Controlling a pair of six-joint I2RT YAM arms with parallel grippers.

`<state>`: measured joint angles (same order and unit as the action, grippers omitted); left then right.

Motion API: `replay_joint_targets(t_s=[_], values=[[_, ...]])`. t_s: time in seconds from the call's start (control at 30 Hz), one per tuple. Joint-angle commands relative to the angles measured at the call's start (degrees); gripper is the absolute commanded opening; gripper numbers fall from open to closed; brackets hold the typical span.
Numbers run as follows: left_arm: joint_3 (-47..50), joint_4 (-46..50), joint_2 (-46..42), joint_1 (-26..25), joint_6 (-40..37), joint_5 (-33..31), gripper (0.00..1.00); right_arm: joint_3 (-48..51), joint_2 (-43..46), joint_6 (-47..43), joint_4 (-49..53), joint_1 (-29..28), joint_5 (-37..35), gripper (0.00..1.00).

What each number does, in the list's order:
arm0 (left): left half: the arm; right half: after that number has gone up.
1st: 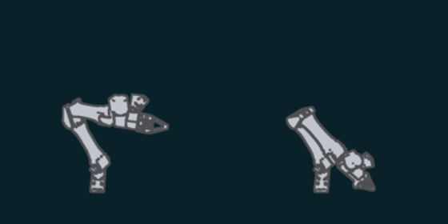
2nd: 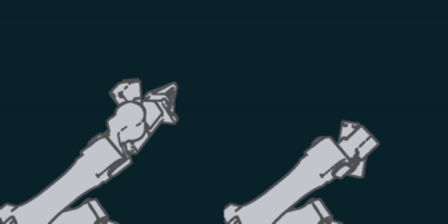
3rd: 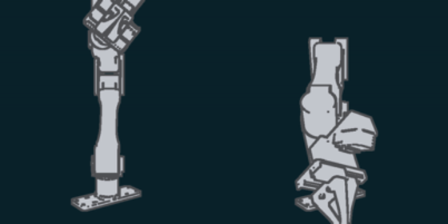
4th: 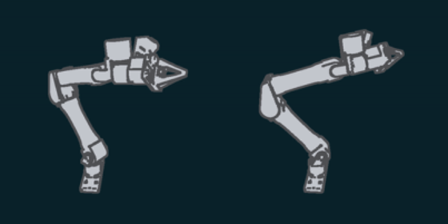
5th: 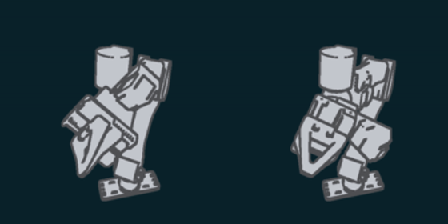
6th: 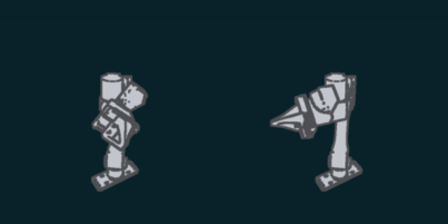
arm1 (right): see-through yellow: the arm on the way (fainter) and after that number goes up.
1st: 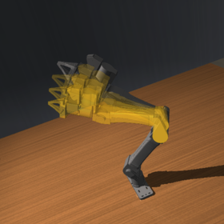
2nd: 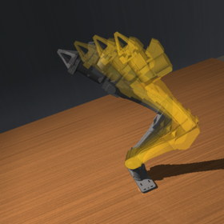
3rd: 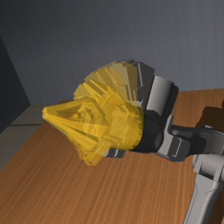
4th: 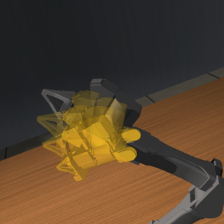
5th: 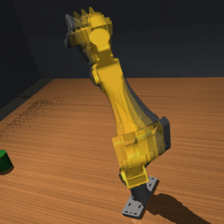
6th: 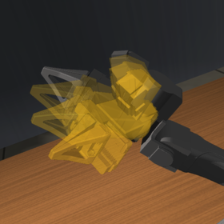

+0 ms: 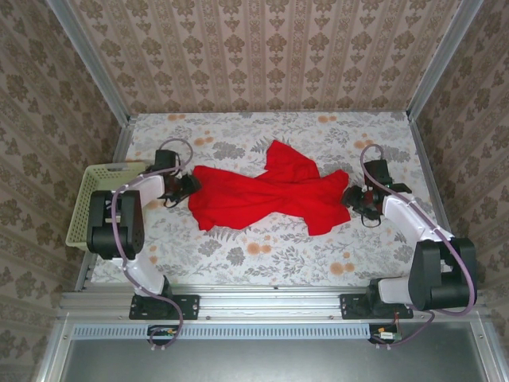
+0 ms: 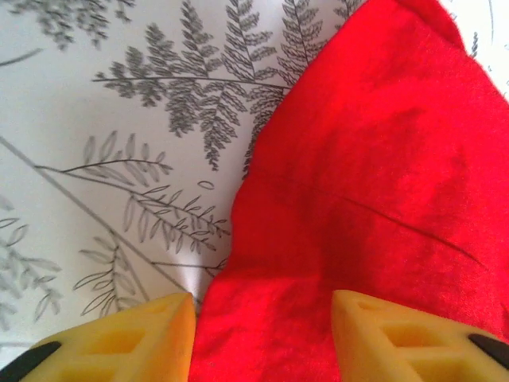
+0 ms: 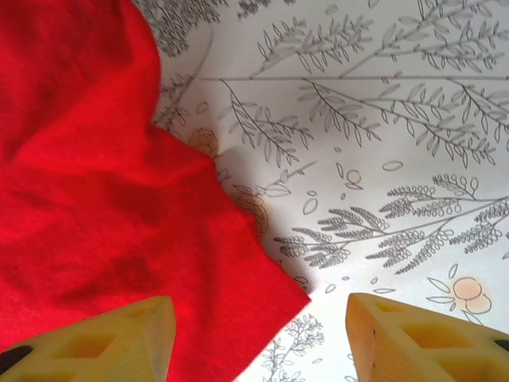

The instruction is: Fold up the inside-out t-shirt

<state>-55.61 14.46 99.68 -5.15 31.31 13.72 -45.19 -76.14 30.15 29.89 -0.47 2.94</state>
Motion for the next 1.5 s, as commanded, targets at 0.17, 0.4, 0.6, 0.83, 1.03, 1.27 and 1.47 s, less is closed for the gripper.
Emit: replay_joint_targets(t_s=[0.17, 0.4, 0.6, 0.83, 1.03, 1.27, 1.47], values=[[-6.5, 1.1, 6.3, -1.0, -0.8, -4.0, 0.43, 2.8, 0.0, 0.3, 0.3, -0.1, -1.5, 0.60], [-7.6, 1.5, 8.1, -2.2, -0.9, -5.1, 0.24, 3.9, -0.8, 0.7, 0.0, -0.3, -2.2, 0.60], [-5.8, 0.9, 4.7, -2.3, -0.6, -5.2, 0.02, 3.8, -1.9, 0.6, -0.4, -0.5, -0.9, 0.60], [-3.6, 1.2, -2.6, -2.3, -1.0, -4.7, 0.00, 4.5, -1.7, 0.4, -0.3, -1.3, -0.8, 0.62], [-4.3, 2.7, -5.9, -2.3, -1.5, -4.2, 0.00, 2.6, -8.3, 0.3, -1.5, -2.5, 0.1, 0.64], [-7.4, 4.5, -5.5, -2.2, -1.9, -4.6, 0.00, 1.0, -12.5, 0.4, -2.2, -4.2, 0.1, 0.57], [-8.3, 5.1, -5.2, -2.2, -1.9, -4.3, 0.00, 0.4, -13.6, 0.3, -2.8, -4.9, -0.3, 0.27]])
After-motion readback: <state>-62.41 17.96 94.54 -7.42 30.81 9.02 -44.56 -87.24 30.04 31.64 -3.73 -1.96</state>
